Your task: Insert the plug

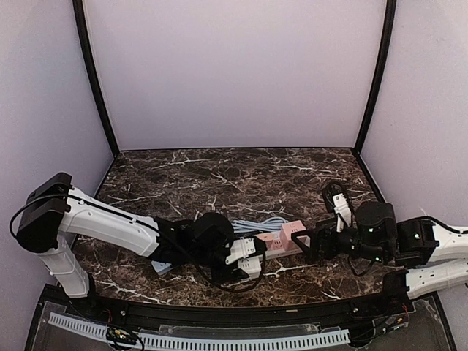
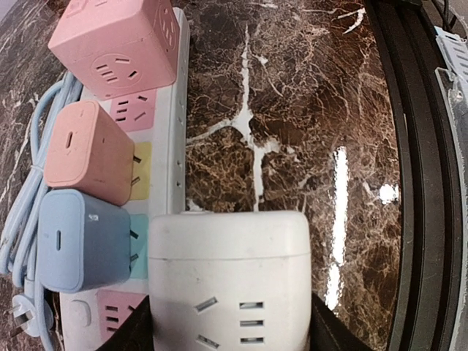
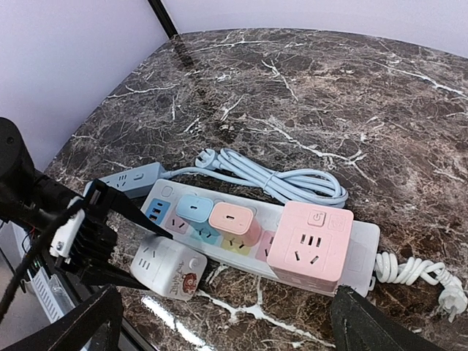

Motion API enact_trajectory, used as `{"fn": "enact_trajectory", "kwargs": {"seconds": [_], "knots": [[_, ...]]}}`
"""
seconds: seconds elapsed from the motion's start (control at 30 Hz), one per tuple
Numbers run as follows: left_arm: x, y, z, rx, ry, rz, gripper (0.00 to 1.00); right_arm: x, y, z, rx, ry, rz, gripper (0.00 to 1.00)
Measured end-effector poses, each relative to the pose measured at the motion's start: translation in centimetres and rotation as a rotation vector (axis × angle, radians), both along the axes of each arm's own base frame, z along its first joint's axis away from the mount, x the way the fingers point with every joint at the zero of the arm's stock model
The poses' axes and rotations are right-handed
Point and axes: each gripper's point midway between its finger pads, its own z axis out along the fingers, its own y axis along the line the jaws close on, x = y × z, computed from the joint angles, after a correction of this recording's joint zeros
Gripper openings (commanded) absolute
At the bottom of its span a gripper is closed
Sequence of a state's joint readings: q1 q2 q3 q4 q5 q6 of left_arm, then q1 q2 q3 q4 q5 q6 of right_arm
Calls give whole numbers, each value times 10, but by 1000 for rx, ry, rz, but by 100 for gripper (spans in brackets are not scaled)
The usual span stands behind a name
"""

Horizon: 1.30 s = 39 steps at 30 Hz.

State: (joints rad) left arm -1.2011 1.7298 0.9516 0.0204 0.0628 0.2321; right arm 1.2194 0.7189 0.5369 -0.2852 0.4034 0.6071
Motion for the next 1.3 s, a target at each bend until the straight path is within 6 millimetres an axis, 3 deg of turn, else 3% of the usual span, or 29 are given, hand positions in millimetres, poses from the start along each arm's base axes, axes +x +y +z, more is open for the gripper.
{"fn": "enact_trajectory", "kwargs": {"seconds": [0.27,0.63,1.03,1.3], "knots": [[1,11,26,-131,-94,-1,1,-3,16,-4,-17,48,37,99],[6,25,63,-314,-238,26,1,-17,78,9,57,196,183,99],[6,43,68,-388,-297,59,1,-34,151,26,145,405,350,99],[8,53,81,-442,-341,87,1,-48,170,26,170,510,422,99]]}}
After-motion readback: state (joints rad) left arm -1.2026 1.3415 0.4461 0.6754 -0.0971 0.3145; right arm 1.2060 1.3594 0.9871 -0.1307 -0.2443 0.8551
